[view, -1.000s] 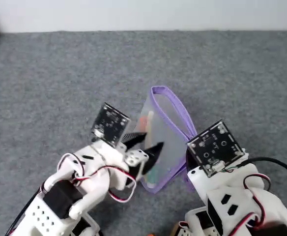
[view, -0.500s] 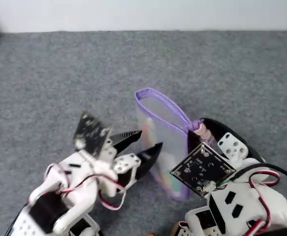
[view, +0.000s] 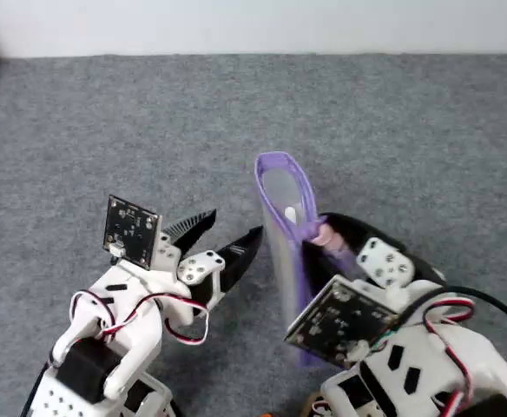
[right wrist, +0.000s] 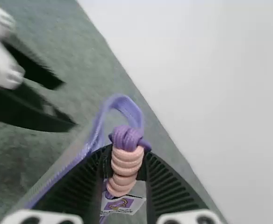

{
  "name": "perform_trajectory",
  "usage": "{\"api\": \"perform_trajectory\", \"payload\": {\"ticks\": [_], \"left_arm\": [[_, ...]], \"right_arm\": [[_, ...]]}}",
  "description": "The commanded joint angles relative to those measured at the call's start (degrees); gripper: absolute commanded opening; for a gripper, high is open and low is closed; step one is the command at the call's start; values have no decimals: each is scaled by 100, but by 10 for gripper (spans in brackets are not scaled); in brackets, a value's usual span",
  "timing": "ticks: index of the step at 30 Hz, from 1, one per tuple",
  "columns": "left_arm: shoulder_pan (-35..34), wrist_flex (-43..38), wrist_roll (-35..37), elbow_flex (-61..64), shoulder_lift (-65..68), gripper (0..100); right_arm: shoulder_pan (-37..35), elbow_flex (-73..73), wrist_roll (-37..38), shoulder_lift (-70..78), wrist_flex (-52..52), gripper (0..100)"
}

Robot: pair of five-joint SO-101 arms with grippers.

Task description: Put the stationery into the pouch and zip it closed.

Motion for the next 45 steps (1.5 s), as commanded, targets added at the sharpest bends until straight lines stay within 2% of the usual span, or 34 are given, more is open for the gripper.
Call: {"api": "perform_trajectory", "payload": {"ticks": [1, 8, 15, 20, 23, 26, 29, 34, 45], "left_arm": [[-97, -510, -132, -66, 105, 231], [-571, 97, -149, -1226, 281, 231], [-721, 1521, -642, -2167, -167, 231], [-712, 2092, -879, -2510, -501, 231], [-615, 2382, -879, -2800, -510, 231], [-18, 2567, -853, -2879, -501, 231], [352, 2470, -844, -2527, -492, 231], [378, 1732, -844, -1622, -501, 231], [387, 738, -835, -1130, 211, 231]], "right_arm": [[-233, 149, 70, 4, -532, 8], [-251, 1116, 70, -4, -1648, 8], [-251, 1327, 53, -22, -1727, 8], [-251, 1327, 44, -48, -1701, 8], [-251, 1327, 44, -48, -1701, 8], [-259, 1327, 53, -48, -1719, 8], [-259, 1319, 35, -57, -1684, 8], [-259, 1319, 26, -57, -1684, 8], [-259, 1319, 26, -57, -1675, 8]]}}
